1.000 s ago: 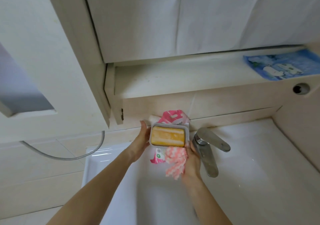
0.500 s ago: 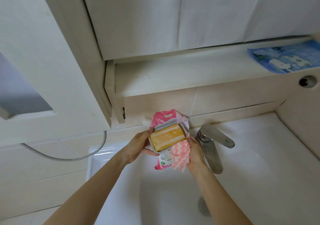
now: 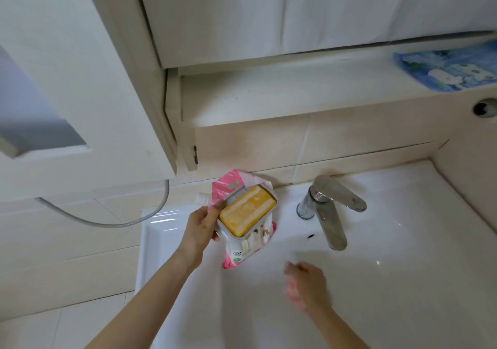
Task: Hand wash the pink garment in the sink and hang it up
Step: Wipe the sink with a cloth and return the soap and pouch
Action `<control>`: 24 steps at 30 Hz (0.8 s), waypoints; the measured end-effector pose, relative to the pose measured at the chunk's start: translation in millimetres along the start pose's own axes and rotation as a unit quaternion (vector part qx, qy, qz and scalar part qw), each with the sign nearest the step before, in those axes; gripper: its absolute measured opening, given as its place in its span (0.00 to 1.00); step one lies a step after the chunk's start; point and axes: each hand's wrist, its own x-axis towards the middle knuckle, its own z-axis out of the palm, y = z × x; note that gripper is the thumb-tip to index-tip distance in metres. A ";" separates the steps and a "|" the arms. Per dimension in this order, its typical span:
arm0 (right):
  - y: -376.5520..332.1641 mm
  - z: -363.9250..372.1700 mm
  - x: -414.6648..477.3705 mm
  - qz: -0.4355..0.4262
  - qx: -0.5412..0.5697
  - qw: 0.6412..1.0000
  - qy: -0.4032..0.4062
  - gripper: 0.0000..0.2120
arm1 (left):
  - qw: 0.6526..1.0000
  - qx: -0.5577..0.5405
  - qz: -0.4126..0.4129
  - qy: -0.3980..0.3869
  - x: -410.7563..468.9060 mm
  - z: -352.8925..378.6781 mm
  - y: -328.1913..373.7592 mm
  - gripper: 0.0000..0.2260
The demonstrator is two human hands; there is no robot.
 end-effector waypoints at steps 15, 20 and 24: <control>134.1 -71.4 55.8 -0.053 -0.549 0.834 -0.015 0.12 | 0.996 -0.047 0.023 0.074 -73.2 -9.7 -15.2 0.17; 147.0 -81.4 53.0 -0.094 -0.577 0.811 0.018 0.23 | 0.993 -0.048 0.019 0.106 -92.6 -19.5 -18.6 0.16; 129.1 -86.5 41.4 -0.100 -0.525 0.843 0.060 0.22 | 0.988 -0.061 0.021 0.139 -107.3 -30.5 -16.2 0.15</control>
